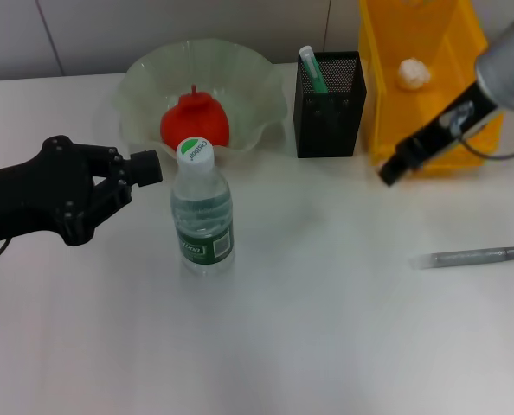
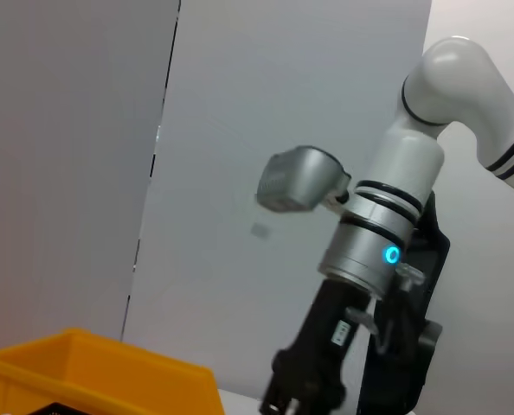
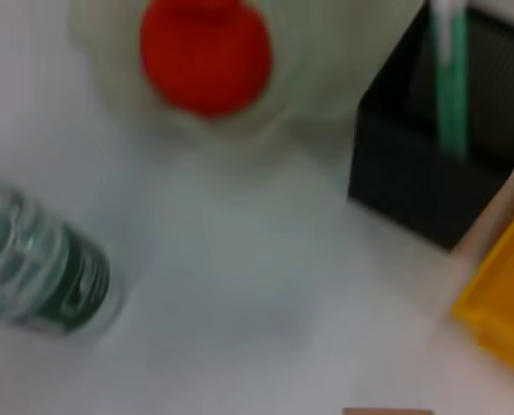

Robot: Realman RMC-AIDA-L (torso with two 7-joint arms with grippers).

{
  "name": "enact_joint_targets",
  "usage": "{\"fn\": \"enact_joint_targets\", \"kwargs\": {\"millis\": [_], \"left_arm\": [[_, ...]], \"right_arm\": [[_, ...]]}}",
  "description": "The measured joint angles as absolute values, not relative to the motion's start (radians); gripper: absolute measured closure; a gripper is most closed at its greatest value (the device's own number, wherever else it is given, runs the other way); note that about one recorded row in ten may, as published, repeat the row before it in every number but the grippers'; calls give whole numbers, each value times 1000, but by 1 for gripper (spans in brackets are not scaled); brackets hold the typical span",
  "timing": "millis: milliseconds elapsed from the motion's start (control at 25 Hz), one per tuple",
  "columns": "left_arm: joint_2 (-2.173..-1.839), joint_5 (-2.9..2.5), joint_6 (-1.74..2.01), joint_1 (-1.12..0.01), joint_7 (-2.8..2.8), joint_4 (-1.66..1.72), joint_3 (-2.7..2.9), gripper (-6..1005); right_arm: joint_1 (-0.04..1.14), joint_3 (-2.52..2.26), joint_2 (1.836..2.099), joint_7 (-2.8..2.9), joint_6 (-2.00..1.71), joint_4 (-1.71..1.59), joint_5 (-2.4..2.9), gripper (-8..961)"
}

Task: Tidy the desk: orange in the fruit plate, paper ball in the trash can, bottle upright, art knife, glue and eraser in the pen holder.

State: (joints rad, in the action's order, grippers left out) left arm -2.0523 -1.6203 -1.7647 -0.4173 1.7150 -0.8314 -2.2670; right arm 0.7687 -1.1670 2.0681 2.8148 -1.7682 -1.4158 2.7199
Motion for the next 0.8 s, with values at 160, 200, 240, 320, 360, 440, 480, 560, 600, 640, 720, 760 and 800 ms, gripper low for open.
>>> {"fn": "enact_joint_targets", "kwargs": {"millis": [160,200,240,320,360,440,480,560,600,640,720,760,800], "left_arm": [[-2052,-1612,-1766,-415,1715,-831,-2269,994],[-2052,-1610,-1767,-414,1715,-831,-2271,994],[-2052,-1608,-1769,-413,1715,-831,-2274,994],[-2053,-1607,-1771,-412,1715,-831,-2285,995],[-2053,-1607,-1771,-412,1715,-831,-2285,995],[-2055,-1607,-1771,-411,1715,-831,-2288,995],[-2056,-1607,-1772,-411,1715,-831,-2289,995],[-2057,-1607,-1772,-411,1715,-831,-2289,995],[-2057,-1607,-1772,-409,1715,-831,-2289,995],[-2057,-1607,-1772,-409,1715,-831,-2289,995],[-2058,-1605,-1772,-405,1715,-831,-2290,995],[-2058,-1605,-1772,-405,1715,-831,-2290,995],[-2058,-1602,-1772,-404,1716,-831,-2291,995]], "right_arm": [[768,-1139,2068,2783,-1711,-1414,2719,567],[766,-1124,2068,2760,-1670,-1410,2717,567],[766,-1124,2068,2760,-1670,-1410,2717,568],[765,-1100,2068,2731,-1616,-1405,2716,568],[765,-1100,2068,2731,-1616,-1405,2716,568],[768,-1073,2068,2709,-1583,-1399,2709,568],[771,-1062,2068,2698,-1568,-1395,2703,568],[776,-1046,2067,2676,-1541,-1384,2693,568],[779,-1035,2065,2655,-1511,-1371,2690,568],[779,-1035,2065,2655,-1511,-1371,2690,568],[785,-1025,2057,2626,-1469,-1342,2677,568],[785,-1025,2057,2626,-1469,-1342,2677,568],[791,-1008,2048,2601,-1440,-1306,2650,568]]}}
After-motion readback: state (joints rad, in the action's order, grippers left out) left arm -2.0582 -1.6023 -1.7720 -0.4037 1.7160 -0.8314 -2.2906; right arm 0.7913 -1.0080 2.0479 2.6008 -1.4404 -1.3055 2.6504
